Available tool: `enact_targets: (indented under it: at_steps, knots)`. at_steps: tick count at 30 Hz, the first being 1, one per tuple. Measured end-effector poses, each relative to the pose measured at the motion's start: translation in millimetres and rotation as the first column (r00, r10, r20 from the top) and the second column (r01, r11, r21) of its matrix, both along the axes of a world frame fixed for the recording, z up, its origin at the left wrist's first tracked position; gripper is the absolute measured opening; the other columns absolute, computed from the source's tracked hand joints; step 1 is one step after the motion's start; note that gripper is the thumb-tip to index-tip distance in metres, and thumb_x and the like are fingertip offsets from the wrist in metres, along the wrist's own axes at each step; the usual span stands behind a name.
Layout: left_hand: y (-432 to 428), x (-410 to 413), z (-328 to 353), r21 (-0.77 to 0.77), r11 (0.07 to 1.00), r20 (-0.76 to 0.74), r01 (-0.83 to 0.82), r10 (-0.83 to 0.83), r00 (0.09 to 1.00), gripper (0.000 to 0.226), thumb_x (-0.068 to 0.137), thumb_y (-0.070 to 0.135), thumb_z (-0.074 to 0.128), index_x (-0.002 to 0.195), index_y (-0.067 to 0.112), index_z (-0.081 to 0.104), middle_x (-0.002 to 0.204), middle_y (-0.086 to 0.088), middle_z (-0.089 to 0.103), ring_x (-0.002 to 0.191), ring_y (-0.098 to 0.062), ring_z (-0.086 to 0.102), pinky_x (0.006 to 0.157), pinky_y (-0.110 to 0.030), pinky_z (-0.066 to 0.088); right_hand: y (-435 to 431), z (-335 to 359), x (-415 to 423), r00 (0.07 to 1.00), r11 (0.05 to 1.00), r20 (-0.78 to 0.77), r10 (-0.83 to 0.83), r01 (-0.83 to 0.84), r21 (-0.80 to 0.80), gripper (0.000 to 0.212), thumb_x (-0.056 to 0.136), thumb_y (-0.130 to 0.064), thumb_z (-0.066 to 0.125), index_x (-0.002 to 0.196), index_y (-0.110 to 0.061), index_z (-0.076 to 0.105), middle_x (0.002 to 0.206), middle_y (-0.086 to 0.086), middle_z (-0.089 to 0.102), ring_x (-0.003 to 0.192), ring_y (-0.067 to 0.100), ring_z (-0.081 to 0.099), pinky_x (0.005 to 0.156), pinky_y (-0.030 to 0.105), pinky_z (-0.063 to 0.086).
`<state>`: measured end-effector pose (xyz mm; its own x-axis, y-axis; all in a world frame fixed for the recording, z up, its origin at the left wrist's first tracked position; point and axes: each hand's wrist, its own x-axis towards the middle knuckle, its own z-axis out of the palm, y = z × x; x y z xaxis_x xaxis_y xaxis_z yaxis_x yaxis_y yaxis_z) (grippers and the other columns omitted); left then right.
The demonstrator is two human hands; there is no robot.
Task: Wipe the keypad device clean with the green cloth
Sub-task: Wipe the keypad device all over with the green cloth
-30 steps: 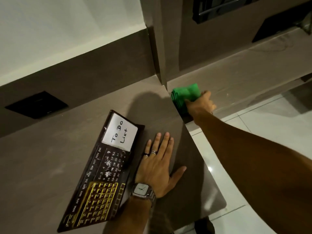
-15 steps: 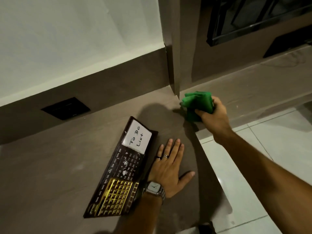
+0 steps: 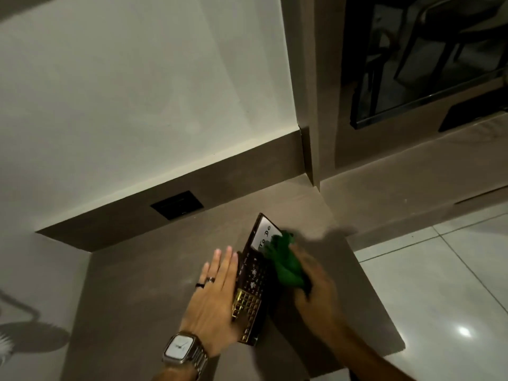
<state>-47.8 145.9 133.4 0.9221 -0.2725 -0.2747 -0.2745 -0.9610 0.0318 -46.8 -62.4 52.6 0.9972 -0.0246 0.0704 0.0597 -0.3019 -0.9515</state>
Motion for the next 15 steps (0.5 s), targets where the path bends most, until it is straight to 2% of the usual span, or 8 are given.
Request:
enact_targets:
  at_steps: [2,5,8,12,15]
  knots:
    - [4.6,-6.5,-10.7,-0.058,0.997,-0.062,-0.045,0.042,0.997,0.129,0.068,0.021,0.064,0.132,0.025,-0.048,0.154,0.004,-0.037,0.143,-0.016,-0.033,0.114,-0.034,-0.02,13.9,-11.5,-3.7,0.975,0.976,0.169,0.144,-0.112,-0.186,0.096,0.069,0.012,0.066,0.146,-0.034,0.033,0.153,-0.006,0.035,0.143,0.017,0.026,0.109,0.038,0.031]
    - [5.7,-11.2,-25.0,-0.188,0.977,-0.105,-0.103,0.084,0.991,0.126,0.07,0.011,0.061,0.133,0.033,-0.046,0.157,0.007,-0.032,0.144,-0.011,-0.028,0.119,-0.033,-0.013,26.7,-23.0,-5.3,0.88,0.89,0.278,0.386,-0.277,-0.362,0.095,0.069,0.004,0.074,0.147,-0.029,0.032,0.154,-0.003,0.032,0.145,0.023,0.02,0.103,0.041,0.041]
    - [9.4,-11.4,-33.7,-0.272,0.954,-0.107,-0.126,0.1,0.989,0.13,0.067,-0.002,0.063,0.138,0.038,-0.039,0.157,0.011,-0.03,0.144,-0.005,-0.026,0.12,-0.032,-0.011,25.9,-27.3,6.9,0.848,0.831,0.258,0.464,-0.315,-0.458,0.089,0.069,0.0,0.078,0.145,-0.023,0.039,0.152,0.0,0.036,0.144,0.026,0.02,0.098,0.045,0.048]
    - [11.7,-9.3,-35.6,-0.332,0.931,-0.131,-0.155,0.118,0.984,0.134,0.063,-0.007,0.066,0.142,0.04,-0.032,0.158,0.012,-0.028,0.144,-0.004,-0.025,0.117,-0.031,-0.013,15.3,-33.6,3.4,0.916,0.813,0.144,0.374,-0.249,-0.526,0.08,0.071,0.002,0.078,0.14,-0.024,0.047,0.149,-0.003,0.04,0.144,0.024,0.017,0.084,0.048,0.056]
    - [12.0,-9.7,-36.4,-0.368,0.916,-0.149,-0.157,0.109,0.983,0.136,0.064,0.001,0.075,0.145,0.035,-0.028,0.159,0.011,-0.026,0.145,-0.006,-0.024,0.117,-0.03,-0.014,25.0,-31.0,-14.1,0.833,0.78,0.189,0.52,-0.373,-0.503,0.076,0.073,-0.001,0.079,0.138,-0.025,0.048,0.148,-0.003,0.044,0.144,0.026,0.021,0.084,0.048,0.056]
